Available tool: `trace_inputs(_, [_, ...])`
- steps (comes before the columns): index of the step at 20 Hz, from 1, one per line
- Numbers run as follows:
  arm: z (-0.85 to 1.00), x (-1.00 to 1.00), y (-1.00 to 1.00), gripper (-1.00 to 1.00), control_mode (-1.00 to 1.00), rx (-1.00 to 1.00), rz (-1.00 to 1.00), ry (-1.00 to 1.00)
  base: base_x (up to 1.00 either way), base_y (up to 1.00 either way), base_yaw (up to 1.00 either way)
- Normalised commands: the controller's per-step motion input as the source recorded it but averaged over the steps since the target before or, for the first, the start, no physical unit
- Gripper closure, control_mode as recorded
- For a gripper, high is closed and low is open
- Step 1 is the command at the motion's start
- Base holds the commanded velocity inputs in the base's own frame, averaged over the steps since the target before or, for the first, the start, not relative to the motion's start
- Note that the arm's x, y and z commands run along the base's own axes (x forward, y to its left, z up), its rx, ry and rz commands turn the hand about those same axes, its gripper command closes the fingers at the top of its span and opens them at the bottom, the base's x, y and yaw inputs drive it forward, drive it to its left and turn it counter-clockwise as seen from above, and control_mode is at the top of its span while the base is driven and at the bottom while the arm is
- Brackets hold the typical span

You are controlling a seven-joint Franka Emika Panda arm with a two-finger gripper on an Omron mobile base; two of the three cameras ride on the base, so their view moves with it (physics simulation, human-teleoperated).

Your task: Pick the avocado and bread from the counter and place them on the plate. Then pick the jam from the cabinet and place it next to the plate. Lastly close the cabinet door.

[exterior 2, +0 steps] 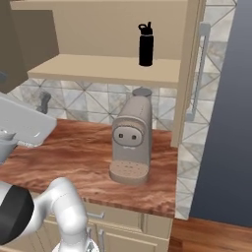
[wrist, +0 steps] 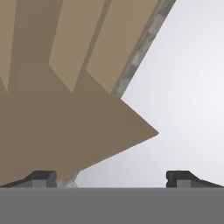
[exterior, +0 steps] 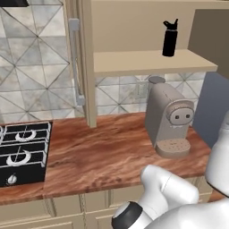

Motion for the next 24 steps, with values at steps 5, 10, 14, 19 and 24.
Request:
trace_inputs(5, [0.0,0.0,0.0,-1.0,1.0,0.0,0.0,0.0,0.69,-0.37,-0.16])
trace_inputs(10, [0.0,0.0,0.0,-1.0,1.0,0.0,0.0,0.0,0.88,0.01,-0.05])
trace_inputs(14, [0.0,0.0,0.0,-1.0,1.0,0.0,0.0,0.0,0.98,0.04,0.0])
trace_inputs(19, [0.0,0.0,0.0,-1.0,1.0,0.0,0.0,0.0,1.0,0.0,0.0])
trace_inputs(24, [0.0,0.0,0.0,-1.0,1.0,0.0,0.0,0.0,0.74,-0.14,0.0])
